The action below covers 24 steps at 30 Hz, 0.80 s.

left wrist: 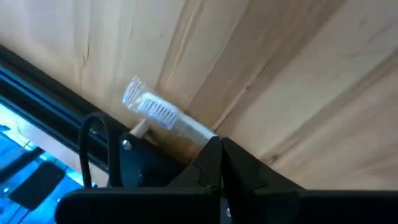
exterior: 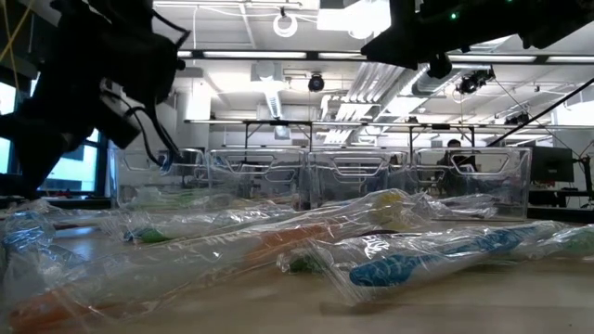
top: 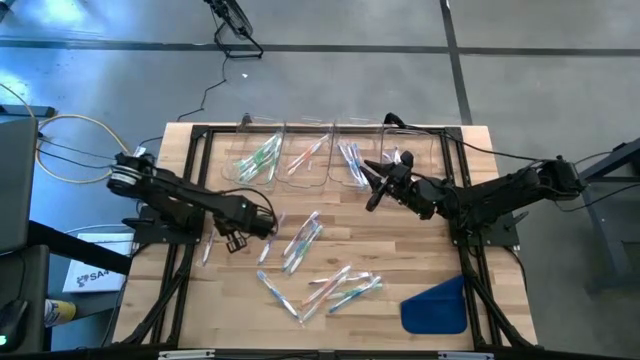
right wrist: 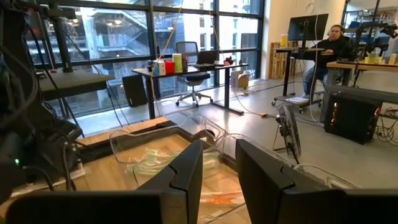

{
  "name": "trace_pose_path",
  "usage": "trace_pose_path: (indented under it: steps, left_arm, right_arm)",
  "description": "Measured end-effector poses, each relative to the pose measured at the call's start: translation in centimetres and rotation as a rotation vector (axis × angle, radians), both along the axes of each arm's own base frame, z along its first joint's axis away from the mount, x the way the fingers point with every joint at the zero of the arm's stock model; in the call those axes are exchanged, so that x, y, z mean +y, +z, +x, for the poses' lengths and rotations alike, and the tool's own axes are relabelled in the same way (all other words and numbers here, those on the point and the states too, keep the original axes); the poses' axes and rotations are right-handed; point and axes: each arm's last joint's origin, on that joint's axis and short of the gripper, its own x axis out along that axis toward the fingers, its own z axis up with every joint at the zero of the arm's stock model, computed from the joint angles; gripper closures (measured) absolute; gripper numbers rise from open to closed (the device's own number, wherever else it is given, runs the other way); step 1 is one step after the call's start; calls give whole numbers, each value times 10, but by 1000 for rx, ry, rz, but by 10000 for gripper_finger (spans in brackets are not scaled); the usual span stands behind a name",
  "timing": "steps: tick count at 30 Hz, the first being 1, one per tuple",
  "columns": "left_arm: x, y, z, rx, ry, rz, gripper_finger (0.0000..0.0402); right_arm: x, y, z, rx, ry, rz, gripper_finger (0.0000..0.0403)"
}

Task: Pick & Place Toothbrushes
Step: Put the violet toothbrush into the right transparent bin

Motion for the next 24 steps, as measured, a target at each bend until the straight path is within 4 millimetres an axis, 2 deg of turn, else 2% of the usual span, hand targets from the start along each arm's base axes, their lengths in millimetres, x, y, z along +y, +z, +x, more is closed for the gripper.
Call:
trace_pose_path:
  steps: [4,10,17,24]
  left_arm:
    - [1,-8,2,56,-16,38,397]
    - [2,-9,-1,130,-68,55,397]
    - [3,-11,4,70,-94,89,397]
    - [0,-14,11,25,-204,-14,397]
  right_arm:
    - [0,0,0,1,0,0,312]
    - [0,0,0,2,1,3,312]
    - [0,0,0,3,0,3,312]
    - [0,-1,0,3,0,3,312]
